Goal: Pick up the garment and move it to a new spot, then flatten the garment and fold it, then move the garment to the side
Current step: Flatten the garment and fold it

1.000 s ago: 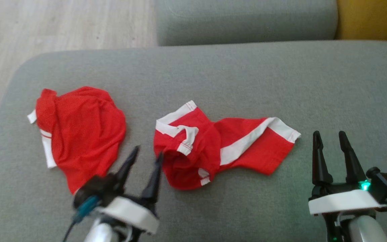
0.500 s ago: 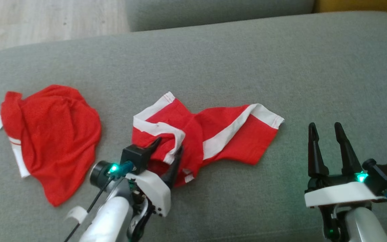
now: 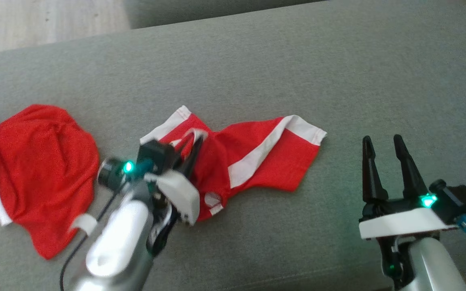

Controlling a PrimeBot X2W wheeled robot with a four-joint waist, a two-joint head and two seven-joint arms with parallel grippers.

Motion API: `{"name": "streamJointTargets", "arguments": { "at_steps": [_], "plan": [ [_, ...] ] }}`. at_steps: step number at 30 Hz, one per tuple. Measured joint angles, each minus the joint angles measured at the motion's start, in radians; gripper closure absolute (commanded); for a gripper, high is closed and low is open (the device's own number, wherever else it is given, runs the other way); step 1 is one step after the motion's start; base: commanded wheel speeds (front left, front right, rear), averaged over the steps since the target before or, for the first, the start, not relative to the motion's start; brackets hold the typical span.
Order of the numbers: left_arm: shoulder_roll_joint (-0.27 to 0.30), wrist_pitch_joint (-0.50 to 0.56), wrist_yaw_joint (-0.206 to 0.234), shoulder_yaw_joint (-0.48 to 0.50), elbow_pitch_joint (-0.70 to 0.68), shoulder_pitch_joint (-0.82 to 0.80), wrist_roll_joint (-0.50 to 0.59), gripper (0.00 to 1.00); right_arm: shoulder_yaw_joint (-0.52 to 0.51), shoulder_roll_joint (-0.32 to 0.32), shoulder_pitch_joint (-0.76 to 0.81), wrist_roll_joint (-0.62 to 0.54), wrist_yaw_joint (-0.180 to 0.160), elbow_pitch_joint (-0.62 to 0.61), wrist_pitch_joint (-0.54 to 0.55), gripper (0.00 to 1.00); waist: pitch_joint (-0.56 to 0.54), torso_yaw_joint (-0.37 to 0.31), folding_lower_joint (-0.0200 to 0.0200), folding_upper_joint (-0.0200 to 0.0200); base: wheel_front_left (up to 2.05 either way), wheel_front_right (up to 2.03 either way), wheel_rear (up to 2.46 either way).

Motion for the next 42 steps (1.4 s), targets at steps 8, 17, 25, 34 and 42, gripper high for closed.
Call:
{"name": "streamJointTargets", "arguments": {
  "at_steps": [8,17,25,34,42],
  "plan": [
    [-0.013,-0.031,-0.052,-0.067,-0.069,-0.207,-0.079,1.0,0.012,0.0,-0.045,0.018,0.0,-0.002,0.0,0.0,0.008,-0.071,0.0,0.0,0.0,0.0,0.0],
    [-0.041,-0.003,-0.059,-0.193,-0.18,-0.465,-0.351,1.0,0.019,0.0,-0.055,0.035,0.0,-0.004,0.0,0.0,-0.012,-0.145,0.0,0.0,0.0,0.0,0.0],
    [-0.055,0.0,-0.033,-0.15,-0.188,-0.525,-0.459,1.0,0.019,0.0,-0.055,0.042,0.0,-0.015,0.0,0.0,-0.005,-0.15,0.0,0.0,0.0,0.0,0.0],
    [0.099,0.014,-0.029,-0.128,0.107,-0.523,-0.434,1.0,0.033,0.0,-0.074,0.053,0.0,-0.031,0.0,0.0,0.072,-0.142,0.0001,0.0,0.0,0.0,0.0],
    [0.197,-0.053,-0.035,-0.133,0.378,-0.532,-0.355,1.0,0.042,0.0,-0.12,0.062,0.0,-0.033,0.0,0.0,0.125,-0.142,0.0001,0.0,0.0,0.0,0.0]
  ]
}}
